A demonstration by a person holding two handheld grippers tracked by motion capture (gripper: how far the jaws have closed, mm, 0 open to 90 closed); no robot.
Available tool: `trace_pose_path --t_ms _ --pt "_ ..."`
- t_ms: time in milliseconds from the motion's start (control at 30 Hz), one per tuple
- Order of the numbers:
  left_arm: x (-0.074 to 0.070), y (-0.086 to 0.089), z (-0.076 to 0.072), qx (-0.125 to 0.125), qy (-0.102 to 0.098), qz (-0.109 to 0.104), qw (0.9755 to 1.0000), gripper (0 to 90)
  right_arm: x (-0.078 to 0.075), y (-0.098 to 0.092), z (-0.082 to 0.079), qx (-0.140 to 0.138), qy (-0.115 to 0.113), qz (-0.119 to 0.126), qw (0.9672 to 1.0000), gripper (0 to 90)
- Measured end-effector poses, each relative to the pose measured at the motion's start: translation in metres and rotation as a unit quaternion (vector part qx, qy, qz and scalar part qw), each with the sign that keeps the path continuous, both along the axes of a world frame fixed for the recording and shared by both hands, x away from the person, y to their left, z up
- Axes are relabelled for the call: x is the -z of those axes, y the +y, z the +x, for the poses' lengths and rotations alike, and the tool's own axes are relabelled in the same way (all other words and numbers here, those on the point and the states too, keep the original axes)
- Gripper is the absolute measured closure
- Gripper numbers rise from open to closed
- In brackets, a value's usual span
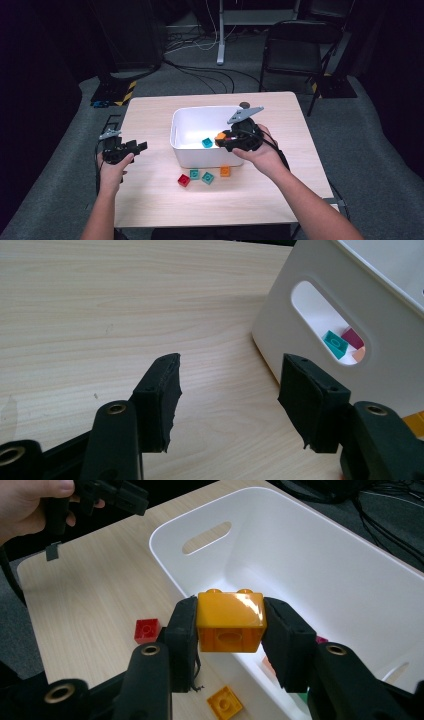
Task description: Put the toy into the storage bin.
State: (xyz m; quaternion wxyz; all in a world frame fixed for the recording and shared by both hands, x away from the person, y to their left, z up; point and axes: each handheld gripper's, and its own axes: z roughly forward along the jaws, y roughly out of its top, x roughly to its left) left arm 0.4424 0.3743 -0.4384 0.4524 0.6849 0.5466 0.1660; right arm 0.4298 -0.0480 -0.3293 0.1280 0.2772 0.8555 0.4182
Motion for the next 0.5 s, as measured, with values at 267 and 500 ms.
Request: trace_pose_path --t_ms 267,500 --pt "0.000 0.002 0.000 -0.005 0.000 -0.003 1.0000 41.2 -0.001 0.006 0.024 0.015 0.008 0.002 0.9999 58.6" --pt "0.000 0.003 0.000 -0.003 0.001 -0.002 1.0000 41.2 0.008 0.012 0.042 0.034 0.016 -0.002 0.9993 58.6"
